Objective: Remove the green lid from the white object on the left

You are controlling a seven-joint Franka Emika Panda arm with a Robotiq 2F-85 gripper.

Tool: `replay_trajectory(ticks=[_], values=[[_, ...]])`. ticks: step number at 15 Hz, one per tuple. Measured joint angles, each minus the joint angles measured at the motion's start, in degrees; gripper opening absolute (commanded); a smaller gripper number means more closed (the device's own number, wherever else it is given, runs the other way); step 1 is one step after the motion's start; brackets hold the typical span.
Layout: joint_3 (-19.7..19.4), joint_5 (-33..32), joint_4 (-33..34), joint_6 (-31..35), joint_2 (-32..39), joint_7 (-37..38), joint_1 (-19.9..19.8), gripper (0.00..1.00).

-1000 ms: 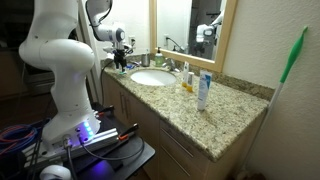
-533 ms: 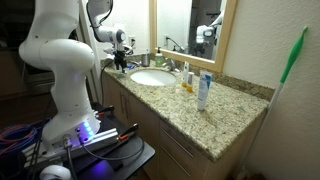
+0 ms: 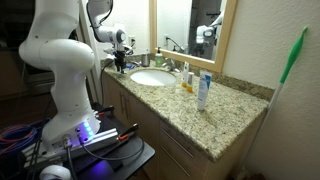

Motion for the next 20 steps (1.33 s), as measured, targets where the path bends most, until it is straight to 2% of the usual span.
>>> replay_trajectory(ticks=[5, 7, 16, 17, 18, 20], values=[[0.0, -0.03, 0.05, 0.0, 0.0, 0.04, 0.05, 0.03], [0.0, -0.03, 0.05, 0.0, 0.0, 0.08, 0.08, 0.0], [0.46, 0.09, 0.6, 0.52, -0.15, -0.29, 0.09, 0.0], [0.78, 0.43, 0.74, 0.8, -0.21, -0.81, 0.09, 0.26], [1.11, 0.64, 0.86, 1.09, -0.29, -1.2, 0.1, 0.27], [1.46, 0.73, 1.09, 1.23, -0.48, -1.22, 0.12, 0.39]])
